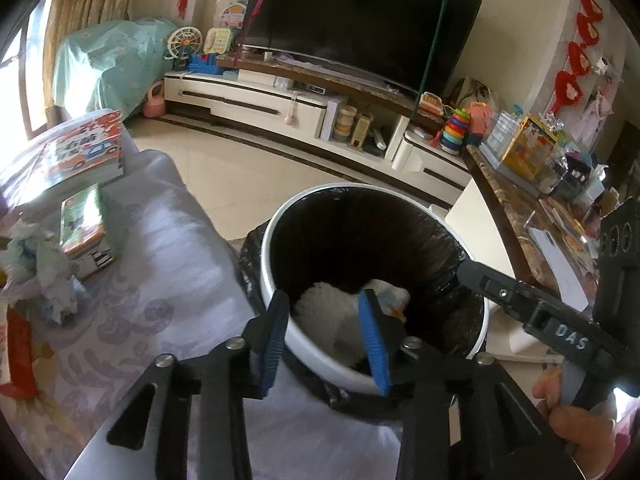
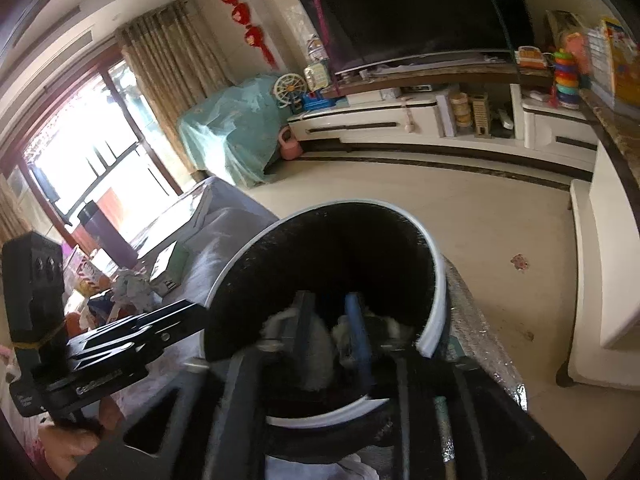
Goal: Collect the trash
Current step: 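Open both tools to drop the foam net and paper into the bin, then move both open tools back over the bed toward the red-and-white box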
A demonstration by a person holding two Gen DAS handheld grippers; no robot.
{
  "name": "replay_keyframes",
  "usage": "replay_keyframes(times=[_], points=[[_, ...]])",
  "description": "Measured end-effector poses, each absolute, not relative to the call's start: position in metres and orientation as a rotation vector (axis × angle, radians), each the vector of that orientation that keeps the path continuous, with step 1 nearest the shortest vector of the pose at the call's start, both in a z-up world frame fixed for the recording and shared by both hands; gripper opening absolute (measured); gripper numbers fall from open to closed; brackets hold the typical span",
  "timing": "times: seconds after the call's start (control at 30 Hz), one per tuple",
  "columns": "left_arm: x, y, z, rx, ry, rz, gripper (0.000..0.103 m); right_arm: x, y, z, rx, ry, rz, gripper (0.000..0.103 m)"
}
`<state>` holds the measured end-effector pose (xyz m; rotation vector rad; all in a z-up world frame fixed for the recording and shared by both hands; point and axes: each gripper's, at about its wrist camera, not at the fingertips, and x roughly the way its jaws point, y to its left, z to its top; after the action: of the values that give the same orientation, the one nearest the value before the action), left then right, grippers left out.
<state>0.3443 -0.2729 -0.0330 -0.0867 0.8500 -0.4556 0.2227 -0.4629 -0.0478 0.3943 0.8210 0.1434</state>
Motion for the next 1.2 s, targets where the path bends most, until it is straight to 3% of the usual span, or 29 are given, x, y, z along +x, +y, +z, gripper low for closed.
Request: replay_keyframes(times=[0.07, 0.13, 0.2, 0.27, 0.5, 1.2], points=[[0.335, -0.267, -0.035, -0.095, 0.847, -0.441, 0.050, 0.217, -0.463, -0.045, 0.400, 0.807, 0.141, 0.044], [0.325, -0.257, -0.037, -0.106, 0.844, -0.429, 0.051, 0.214, -0.460, -0.043, 0.403, 0.796, 0.142, 0.057], [0.313, -0.248, -0.039, -0.111, 0.846, -0.414, 0.057, 0.210, -0.456, -0.042, 0.407, 0.789, 0.147, 0.074], [0.304, -0.234, -0.041, -0.122, 0.842, -0.399, 0.058, 0.205, -0.449, -0.042, 0.414, 0.787, 0.162, 0.079], [0.268, -0.186, -0.041, -0.186, 0.842, -0.333, 0.061, 0.195, -0.420, -0.044, 0.432, 0.806, 0.217, 0.085], [0.184, -0.066, -0.038, -0.312, 0.832, -0.100, 0.066, 0.184, -0.315, -0.047, 0.381, 0.846, 0.396, 0.087]])
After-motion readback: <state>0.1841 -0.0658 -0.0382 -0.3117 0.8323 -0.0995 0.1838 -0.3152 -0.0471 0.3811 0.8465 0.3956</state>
